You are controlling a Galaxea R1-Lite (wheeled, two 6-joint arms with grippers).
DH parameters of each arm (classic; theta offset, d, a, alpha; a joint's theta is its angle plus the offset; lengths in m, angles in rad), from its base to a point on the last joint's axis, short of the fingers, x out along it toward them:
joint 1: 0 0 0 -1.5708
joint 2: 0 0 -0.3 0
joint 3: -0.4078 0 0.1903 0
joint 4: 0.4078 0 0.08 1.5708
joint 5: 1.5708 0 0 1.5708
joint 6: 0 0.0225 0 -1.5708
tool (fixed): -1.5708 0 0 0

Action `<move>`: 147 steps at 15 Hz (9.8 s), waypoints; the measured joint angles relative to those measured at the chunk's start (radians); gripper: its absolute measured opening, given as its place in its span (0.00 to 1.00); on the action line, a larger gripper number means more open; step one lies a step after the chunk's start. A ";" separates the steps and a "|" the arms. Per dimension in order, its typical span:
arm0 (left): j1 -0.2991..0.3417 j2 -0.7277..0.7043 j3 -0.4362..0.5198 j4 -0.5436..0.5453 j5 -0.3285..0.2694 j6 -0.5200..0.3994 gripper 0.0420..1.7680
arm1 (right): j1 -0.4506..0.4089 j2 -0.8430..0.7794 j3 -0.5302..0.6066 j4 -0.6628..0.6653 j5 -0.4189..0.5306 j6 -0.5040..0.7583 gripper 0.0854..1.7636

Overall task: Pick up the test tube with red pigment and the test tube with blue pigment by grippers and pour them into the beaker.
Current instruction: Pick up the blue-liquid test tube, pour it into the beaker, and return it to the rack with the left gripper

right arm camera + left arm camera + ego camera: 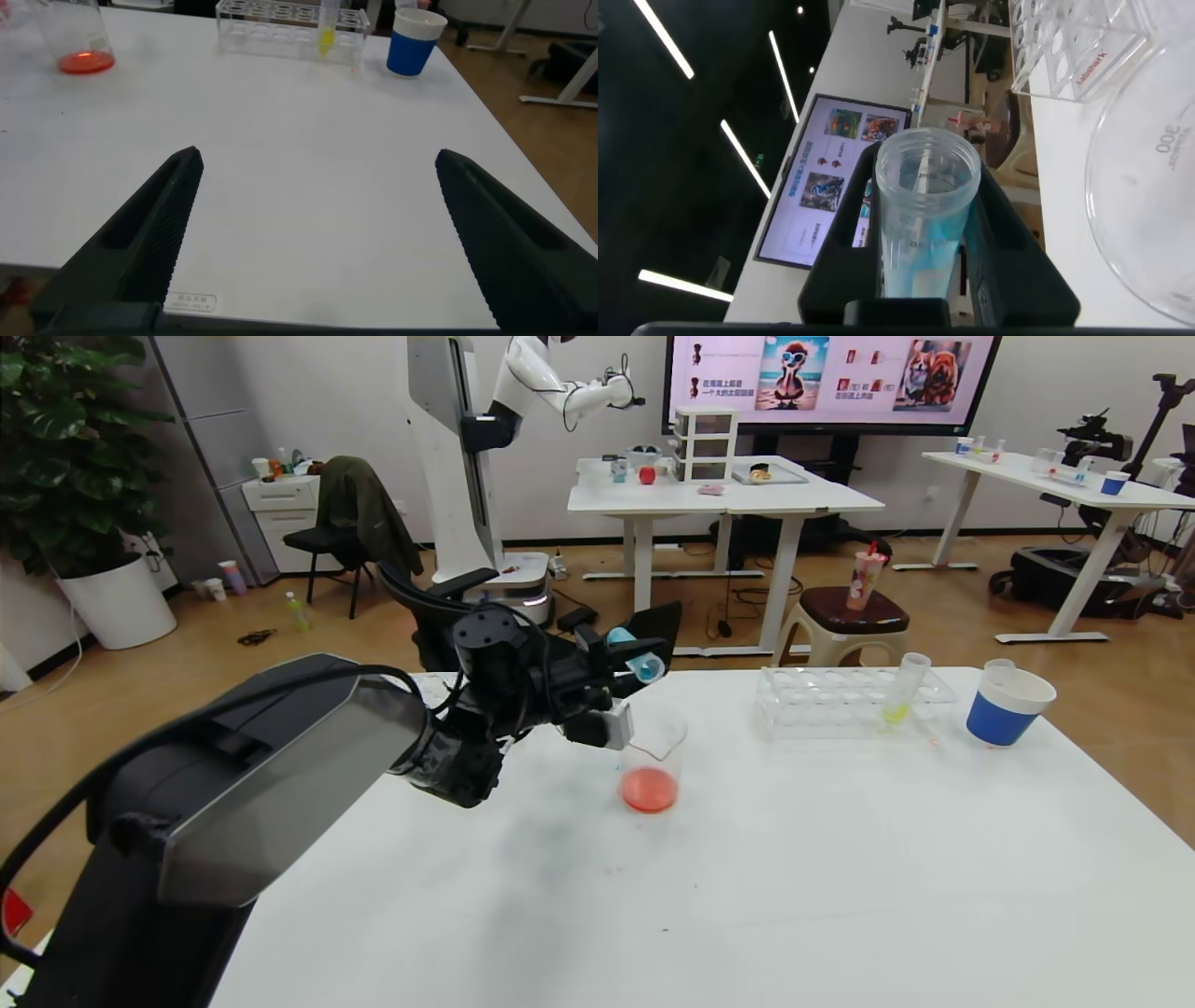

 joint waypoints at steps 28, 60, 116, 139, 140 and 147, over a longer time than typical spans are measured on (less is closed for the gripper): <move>0.006 0.010 -0.002 -0.003 -0.079 0.206 0.28 | 0.000 0.000 0.000 0.000 0.000 0.000 0.98; 0.064 -0.385 0.192 0.281 1.146 -1.340 0.28 | 0.000 0.000 0.000 0.000 0.000 0.000 0.98; 0.387 -0.598 0.385 0.304 0.854 -1.348 0.99 | 0.000 0.000 0.000 0.000 0.000 0.000 0.98; 0.424 -2.294 1.004 1.234 0.786 -1.204 0.99 | 0.000 0.000 0.000 0.000 0.000 0.000 0.98; 0.424 -2.348 1.057 1.242 0.769 -1.200 0.99 | 0.000 0.000 0.000 0.000 0.000 0.000 0.98; 0.422 -2.448 1.455 1.184 0.705 -1.254 0.99 | 0.000 0.000 0.000 0.000 0.000 0.001 0.98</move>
